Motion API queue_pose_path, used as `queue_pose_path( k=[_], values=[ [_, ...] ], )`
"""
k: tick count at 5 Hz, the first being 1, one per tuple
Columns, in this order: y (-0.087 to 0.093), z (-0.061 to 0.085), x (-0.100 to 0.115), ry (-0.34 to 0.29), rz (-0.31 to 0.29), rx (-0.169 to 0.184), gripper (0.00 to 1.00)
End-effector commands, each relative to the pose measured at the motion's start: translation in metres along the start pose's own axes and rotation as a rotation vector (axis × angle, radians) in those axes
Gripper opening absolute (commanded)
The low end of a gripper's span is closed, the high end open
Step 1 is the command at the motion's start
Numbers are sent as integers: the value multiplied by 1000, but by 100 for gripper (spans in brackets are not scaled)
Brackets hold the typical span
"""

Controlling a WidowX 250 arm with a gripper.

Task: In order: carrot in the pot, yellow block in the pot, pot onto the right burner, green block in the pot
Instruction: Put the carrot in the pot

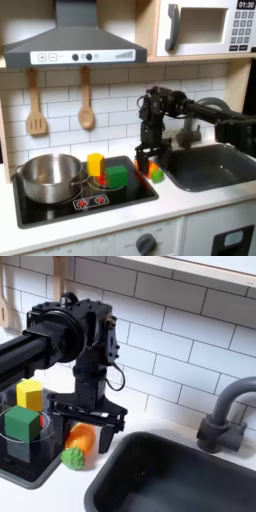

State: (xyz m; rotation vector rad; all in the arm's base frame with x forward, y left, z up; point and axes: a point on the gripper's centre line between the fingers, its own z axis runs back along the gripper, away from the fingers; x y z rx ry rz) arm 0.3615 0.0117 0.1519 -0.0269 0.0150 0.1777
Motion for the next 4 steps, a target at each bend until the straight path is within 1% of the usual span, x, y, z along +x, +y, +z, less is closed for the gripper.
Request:
queue_pose_path(
  k=[1, 2, 3, 4],
  values=[
    [6, -18, 6, 20, 4, 18, 100],
    [8, -19, 11, -58, -23, 57, 100],
    [9, -19, 14, -86, -16, 31, 0],
    [8, -12, 11, -110, -25, 40, 0]
  ],
)
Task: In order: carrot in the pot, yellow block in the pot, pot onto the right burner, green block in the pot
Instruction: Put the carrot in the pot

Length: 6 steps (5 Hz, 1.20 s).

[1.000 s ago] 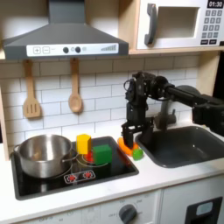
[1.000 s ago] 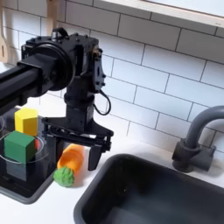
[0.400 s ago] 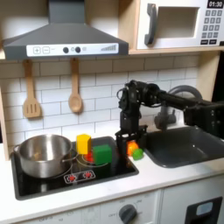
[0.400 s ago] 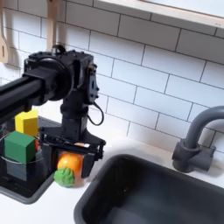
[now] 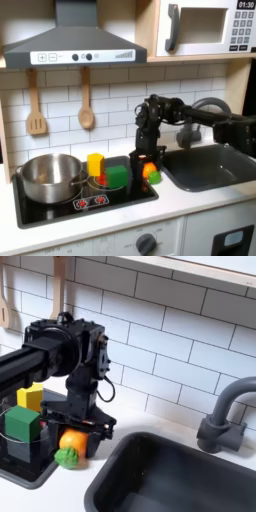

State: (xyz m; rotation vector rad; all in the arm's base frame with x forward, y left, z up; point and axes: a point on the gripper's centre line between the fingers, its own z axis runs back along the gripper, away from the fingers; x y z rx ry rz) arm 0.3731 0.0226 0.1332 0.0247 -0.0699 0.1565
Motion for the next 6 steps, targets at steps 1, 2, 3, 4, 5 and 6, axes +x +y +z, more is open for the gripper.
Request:
queue_pose_path(
  k=[1, 2, 3, 4, 5, 6],
  values=[
    [3, 22, -8, -55, -3, -24, 0],
    [6, 40, -13, -84, 4, -35, 0],
    [24, 64, -18, -120, 42, -33, 0],
    [42, 76, -23, -127, 79, -30, 0],
    [63, 86, -25, -133, 120, -21, 0],
    [83, 93, -23, -125, 153, -8, 0]
  ],
)
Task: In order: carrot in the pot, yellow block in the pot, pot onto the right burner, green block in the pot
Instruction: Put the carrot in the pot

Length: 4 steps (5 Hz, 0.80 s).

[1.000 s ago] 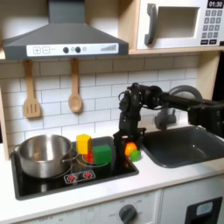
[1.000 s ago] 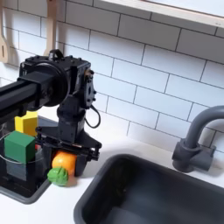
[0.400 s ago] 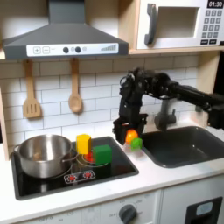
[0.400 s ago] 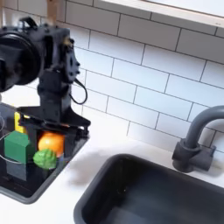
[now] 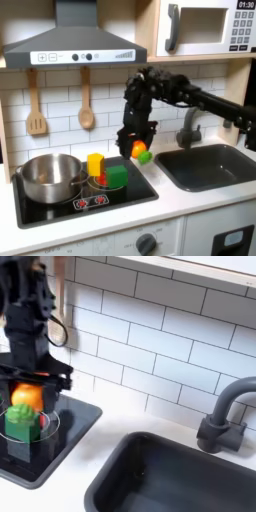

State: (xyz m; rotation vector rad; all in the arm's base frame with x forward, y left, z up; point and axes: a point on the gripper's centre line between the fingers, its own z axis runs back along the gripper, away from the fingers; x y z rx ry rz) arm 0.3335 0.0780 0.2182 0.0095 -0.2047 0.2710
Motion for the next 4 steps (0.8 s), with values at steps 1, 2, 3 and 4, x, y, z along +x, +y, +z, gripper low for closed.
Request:
queue_pose_path(
  k=[1, 2, 3, 4],
  values=[
    [38, 20, 12, -25, 70, 11, 0],
    [60, 26, 18, -33, 111, 26, 0],
    [77, 21, 24, -29, 137, 40, 0],
    [86, 13, 33, -16, 142, 34, 0]
  ],
)
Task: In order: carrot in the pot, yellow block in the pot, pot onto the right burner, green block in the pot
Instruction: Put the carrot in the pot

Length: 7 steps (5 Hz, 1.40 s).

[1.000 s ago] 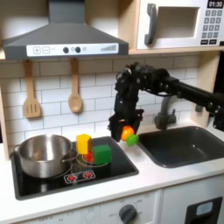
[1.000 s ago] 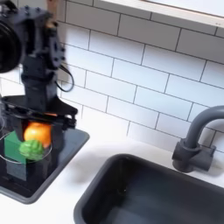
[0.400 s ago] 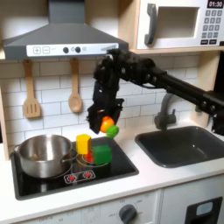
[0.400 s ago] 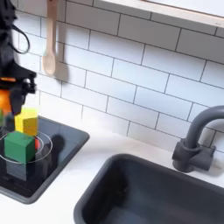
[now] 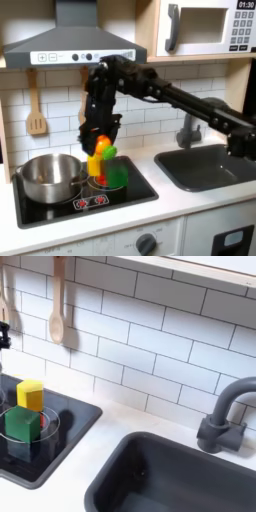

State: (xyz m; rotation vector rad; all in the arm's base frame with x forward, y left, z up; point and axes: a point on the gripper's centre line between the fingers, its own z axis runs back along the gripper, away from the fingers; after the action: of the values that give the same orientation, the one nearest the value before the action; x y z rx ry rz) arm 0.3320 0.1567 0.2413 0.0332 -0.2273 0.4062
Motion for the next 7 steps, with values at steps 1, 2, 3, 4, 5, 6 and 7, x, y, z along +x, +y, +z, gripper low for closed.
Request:
queue_pose_path(
  k=[1, 2, 3, 4, 5, 6, 7],
  values=[
    [16, -16, 18, 26, 15, 12, 0],
    [21, -26, 21, 45, 20, 11, 0],
    [25, -32, 27, 49, 21, 14, 0],
    [31, -35, 34, 54, 35, 16, 0],
    [36, -40, 39, 66, 42, 10, 0],
    [47, -45, 44, 80, 63, 16, 0],
    [50, -53, 48, 98, 68, 10, 0]
  ],
)
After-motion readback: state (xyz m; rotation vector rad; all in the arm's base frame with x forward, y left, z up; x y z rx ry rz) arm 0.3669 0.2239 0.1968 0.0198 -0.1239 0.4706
